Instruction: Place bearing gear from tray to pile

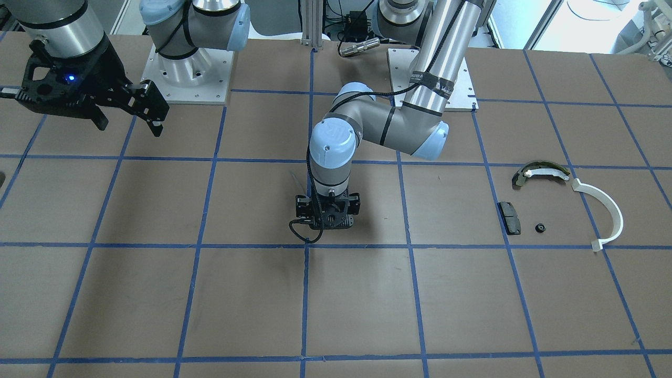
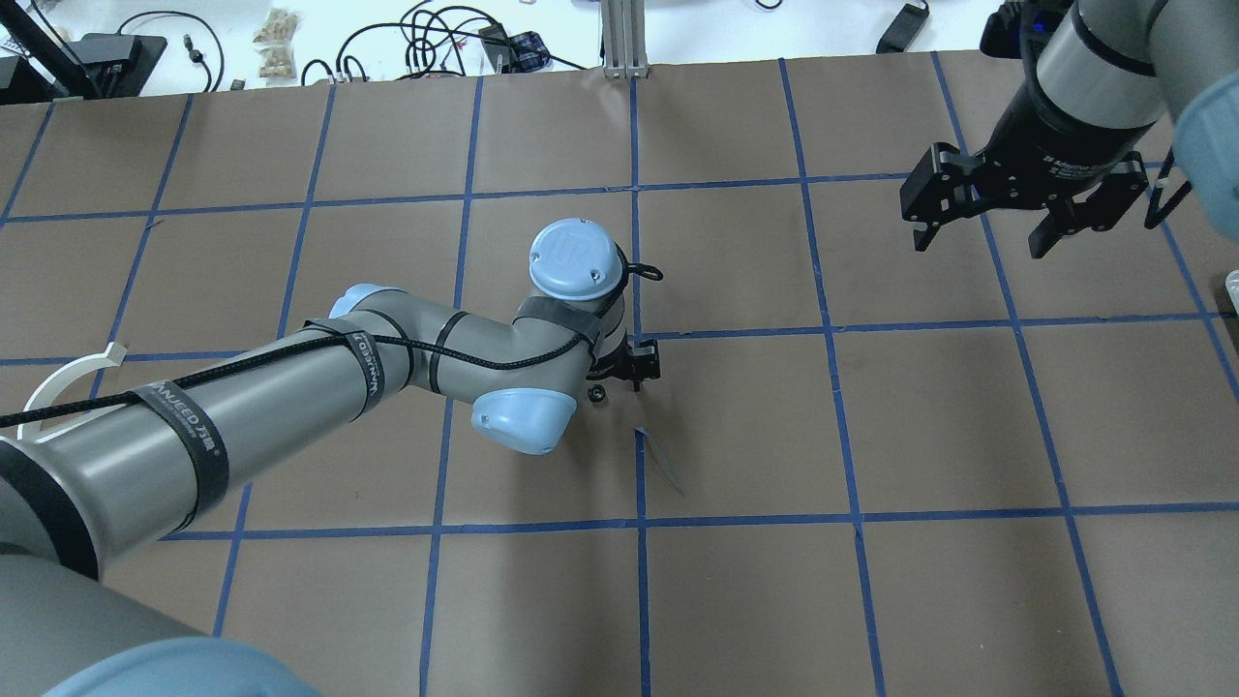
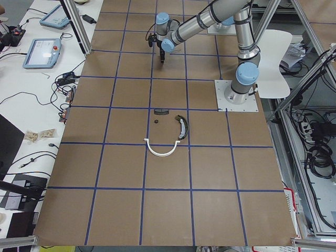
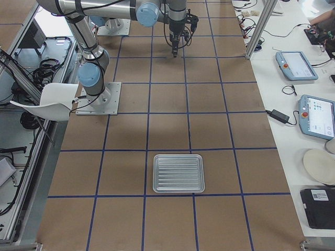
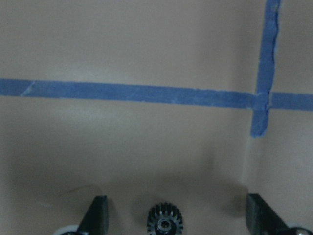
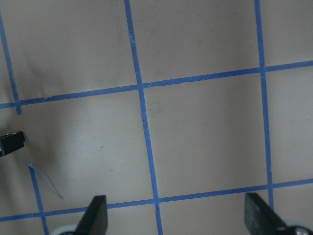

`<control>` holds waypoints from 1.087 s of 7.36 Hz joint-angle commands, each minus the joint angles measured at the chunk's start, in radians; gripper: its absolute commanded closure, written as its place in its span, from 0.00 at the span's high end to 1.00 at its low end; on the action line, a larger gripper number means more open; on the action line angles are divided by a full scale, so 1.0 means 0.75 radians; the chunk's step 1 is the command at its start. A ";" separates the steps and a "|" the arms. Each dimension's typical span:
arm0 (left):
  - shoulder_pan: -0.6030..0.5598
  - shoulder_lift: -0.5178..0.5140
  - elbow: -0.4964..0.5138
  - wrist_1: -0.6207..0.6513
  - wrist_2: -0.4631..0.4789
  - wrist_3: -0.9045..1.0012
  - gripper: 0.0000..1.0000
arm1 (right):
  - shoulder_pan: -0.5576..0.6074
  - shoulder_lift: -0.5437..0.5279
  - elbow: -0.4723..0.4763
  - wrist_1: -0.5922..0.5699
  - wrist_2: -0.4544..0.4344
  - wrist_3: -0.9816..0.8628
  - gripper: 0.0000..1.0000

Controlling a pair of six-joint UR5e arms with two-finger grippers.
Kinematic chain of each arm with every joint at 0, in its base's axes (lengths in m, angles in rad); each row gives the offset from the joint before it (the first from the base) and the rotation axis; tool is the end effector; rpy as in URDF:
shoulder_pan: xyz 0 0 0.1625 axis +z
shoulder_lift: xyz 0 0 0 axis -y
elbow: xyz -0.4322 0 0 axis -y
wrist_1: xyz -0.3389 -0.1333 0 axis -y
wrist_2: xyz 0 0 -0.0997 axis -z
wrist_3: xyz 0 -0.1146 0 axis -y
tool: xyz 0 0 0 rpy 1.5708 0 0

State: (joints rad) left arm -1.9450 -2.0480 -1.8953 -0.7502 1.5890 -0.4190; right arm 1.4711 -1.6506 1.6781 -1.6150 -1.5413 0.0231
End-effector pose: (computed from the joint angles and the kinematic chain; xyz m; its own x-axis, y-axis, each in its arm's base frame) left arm -0.3181 -0.4510 0.1902 -0.9989 -0.0451 -0.0089 -0.0448 0.9987 -0.0247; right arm 0.0956 -0.4175 0.4711 -0.9921 0.1220 -0.0299 0.1225 0.9923 -0.0160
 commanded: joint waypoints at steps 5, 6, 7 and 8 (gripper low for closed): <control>-0.002 0.012 -0.003 -0.014 0.047 0.025 0.00 | 0.072 0.000 -0.006 0.014 0.016 0.006 1.00; 0.008 0.039 0.011 -0.032 0.047 0.035 0.00 | 0.086 -0.012 0.000 0.020 -0.057 0.002 1.00; 0.012 0.069 0.040 -0.104 0.047 0.074 0.00 | 0.094 -0.010 0.000 0.030 -0.058 -0.002 1.00; 0.016 0.092 0.082 -0.181 0.049 0.074 0.00 | 0.094 -0.008 -0.006 0.030 -0.054 0.000 1.00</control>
State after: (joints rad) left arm -1.9372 -2.0032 -1.8671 -0.8206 1.6249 -0.3750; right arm 1.5376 -1.6569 1.6762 -1.5958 -1.5756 0.0233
